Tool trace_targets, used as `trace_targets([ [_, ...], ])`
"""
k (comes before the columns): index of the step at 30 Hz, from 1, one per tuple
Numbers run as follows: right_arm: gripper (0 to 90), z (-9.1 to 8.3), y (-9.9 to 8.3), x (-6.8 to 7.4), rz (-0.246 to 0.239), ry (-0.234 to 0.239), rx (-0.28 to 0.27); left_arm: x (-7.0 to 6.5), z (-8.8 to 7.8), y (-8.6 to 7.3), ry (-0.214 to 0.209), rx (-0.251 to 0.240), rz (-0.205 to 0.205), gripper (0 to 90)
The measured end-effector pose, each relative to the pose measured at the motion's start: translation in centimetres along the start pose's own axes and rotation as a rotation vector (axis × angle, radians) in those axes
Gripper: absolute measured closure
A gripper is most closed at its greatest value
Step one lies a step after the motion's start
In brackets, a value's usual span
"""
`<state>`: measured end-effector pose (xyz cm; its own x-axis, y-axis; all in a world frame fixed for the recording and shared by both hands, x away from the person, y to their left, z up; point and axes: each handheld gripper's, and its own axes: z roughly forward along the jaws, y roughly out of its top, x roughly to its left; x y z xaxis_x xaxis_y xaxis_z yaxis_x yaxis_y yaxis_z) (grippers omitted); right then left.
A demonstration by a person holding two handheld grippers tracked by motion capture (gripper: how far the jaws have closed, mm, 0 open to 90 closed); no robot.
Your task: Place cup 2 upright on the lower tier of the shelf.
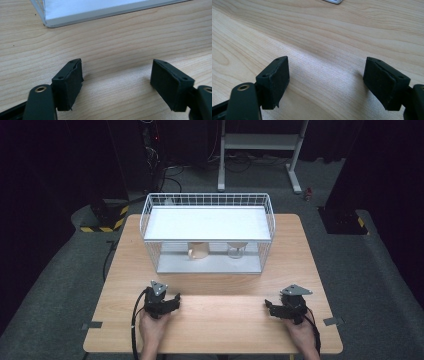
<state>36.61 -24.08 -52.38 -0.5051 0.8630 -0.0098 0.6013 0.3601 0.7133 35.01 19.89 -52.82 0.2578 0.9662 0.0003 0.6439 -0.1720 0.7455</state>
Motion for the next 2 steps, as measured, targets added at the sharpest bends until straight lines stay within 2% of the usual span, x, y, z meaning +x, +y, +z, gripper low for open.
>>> trace_targets([
  [2,21.1,0.01,0.01,-0.02,-0.001,0.001,0.0,0.02,0.0,0.01,-0.003,0.001,0.003,24.6],
])
